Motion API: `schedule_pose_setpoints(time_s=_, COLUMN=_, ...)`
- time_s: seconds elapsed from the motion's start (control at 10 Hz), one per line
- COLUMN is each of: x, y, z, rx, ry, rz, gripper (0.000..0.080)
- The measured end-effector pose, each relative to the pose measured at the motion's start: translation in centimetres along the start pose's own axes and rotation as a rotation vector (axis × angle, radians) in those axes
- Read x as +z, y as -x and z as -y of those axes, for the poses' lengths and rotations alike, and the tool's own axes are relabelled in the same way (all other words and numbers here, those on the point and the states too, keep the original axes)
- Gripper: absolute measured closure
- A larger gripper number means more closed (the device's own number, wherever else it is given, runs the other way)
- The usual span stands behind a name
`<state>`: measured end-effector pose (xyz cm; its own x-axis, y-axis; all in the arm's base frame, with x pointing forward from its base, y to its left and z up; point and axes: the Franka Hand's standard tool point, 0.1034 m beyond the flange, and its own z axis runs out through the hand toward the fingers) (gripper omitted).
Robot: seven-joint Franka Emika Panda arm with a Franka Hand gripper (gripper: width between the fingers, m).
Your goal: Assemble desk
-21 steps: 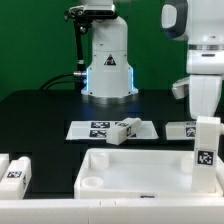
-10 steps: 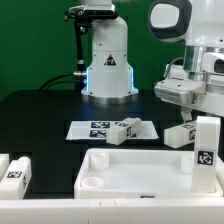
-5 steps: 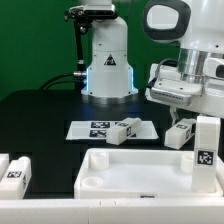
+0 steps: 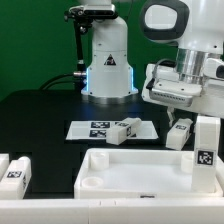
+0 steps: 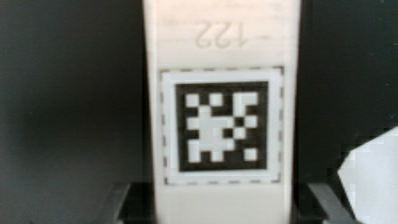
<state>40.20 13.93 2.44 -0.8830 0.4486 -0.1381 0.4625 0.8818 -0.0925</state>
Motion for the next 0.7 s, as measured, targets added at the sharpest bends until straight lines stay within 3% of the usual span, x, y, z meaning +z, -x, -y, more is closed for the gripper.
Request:
schedule_pose_setpoints(time_s=0.1, x=0.0, y=0.0, z=0.0, rx=0.003, ry=0.0, rz=0.0, gripper=0.044)
schedule_pose_setpoints(time_s=0.2, x=0.0, y=-0.1, z=0.1, rx=0.017, ry=-0.001, rz=-0.001, gripper=0.0233)
schedule_pose_setpoints(time_s=0.3, x=0.0, y=-0.6, z=0.2, rx=0.084, ry=-0.002, rz=-0.005, gripper=0.0233)
schedule_pose_setpoints(time_s=0.4, x=-0.8, y=0.3, z=0.6, rx=0.103, ry=-0.035, rz=0.01, gripper=0.0168)
schedule_pose_setpoints(time_s=0.5, x=-2.2, y=2.4, z=0.2, rx=0.177, ry=-0.072, rz=0.046, gripper=0.0154)
schedule_pose_setpoints(time_s=0.7, x=-3.6, y=6.1, z=-0.7, rx=0.297, ry=-0.066, rz=0.089, gripper=0.015)
